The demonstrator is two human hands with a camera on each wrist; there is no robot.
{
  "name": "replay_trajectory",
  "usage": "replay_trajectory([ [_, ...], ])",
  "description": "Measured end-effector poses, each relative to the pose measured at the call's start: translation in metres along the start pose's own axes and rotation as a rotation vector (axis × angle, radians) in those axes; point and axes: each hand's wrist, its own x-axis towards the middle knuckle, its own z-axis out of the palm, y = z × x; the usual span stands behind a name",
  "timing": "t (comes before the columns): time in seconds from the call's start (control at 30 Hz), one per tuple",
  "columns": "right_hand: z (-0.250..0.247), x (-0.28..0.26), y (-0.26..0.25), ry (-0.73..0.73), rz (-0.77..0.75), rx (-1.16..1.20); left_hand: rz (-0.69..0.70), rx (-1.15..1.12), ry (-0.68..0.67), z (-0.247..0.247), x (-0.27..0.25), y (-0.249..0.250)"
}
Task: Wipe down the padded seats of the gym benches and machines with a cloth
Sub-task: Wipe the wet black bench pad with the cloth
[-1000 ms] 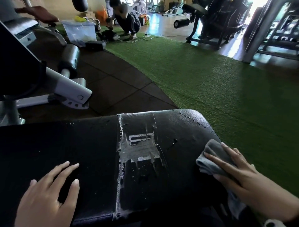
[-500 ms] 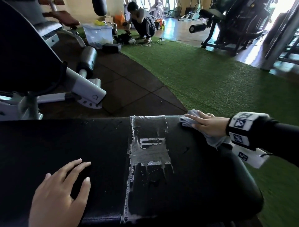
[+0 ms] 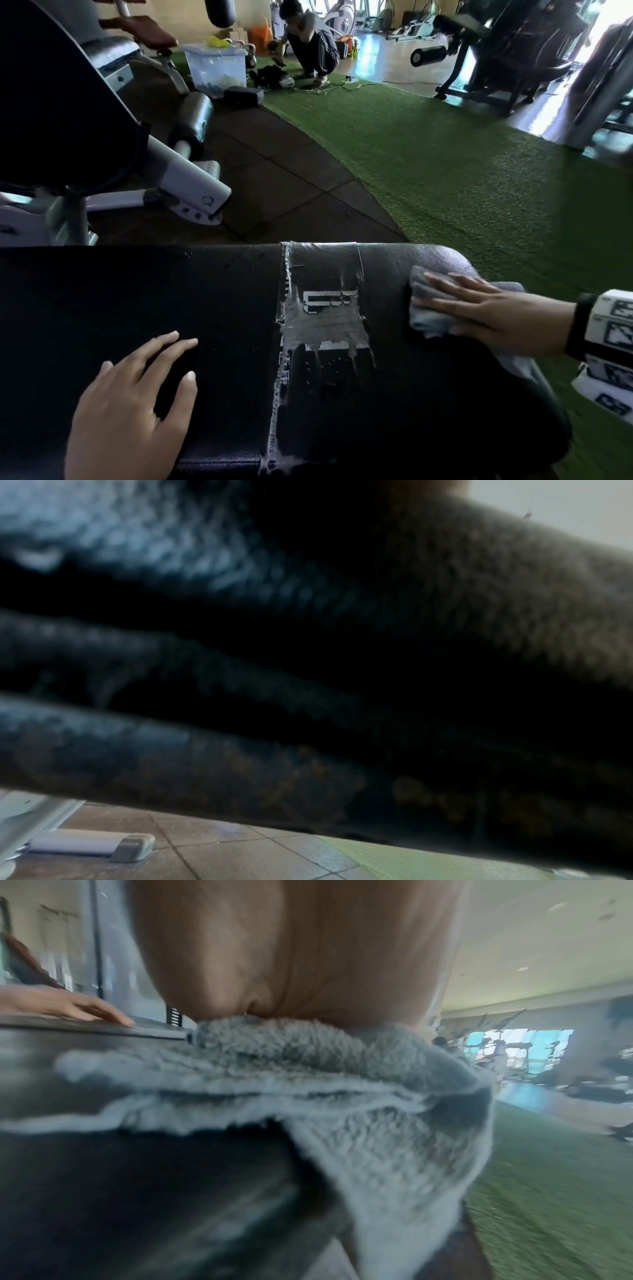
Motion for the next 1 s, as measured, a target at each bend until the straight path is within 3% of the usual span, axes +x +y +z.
replay_trajectory([
  [0.17, -0.017, 0.033, 0.035, 0.008, 0.168, 0.122, 0.001, 0.000, 0.014, 0.000, -0.001, 0.000],
  [0.37, -0.041, 0.089, 0.008, -0.038, 0.288, 0.076, -0.004, 0.015, 0.016, -0.004, -0.001, 0.005],
  [0.47, -0.039, 0.090, -0.017, -0.095, 0.179, 0.004, -0.004, 0.003, 0.004, -0.003, -0.001, 0.003],
  [0.57, -0.021, 0.066, -0.040, -0.060, 0.008, -0.055, 0.009, 0.001, 0.030, -0.003, -0.002, 0.003],
  [0.7, 0.001, 0.014, -0.026, -0.025, -0.069, -0.068, 0.012, -0.002, 0.048, -0.001, -0.002, 0.002],
  [0.83, -0.003, 0.001, 0.011, -0.005, 0.041, 0.042, -0.003, 0.000, 0.022, 0.003, 0.000, -0.002],
  [1.0, -0.020, 0.047, 0.036, -0.013, 0.244, 0.096, -0.007, 0.006, 0.001, 0.000, 0.000, 0.000],
])
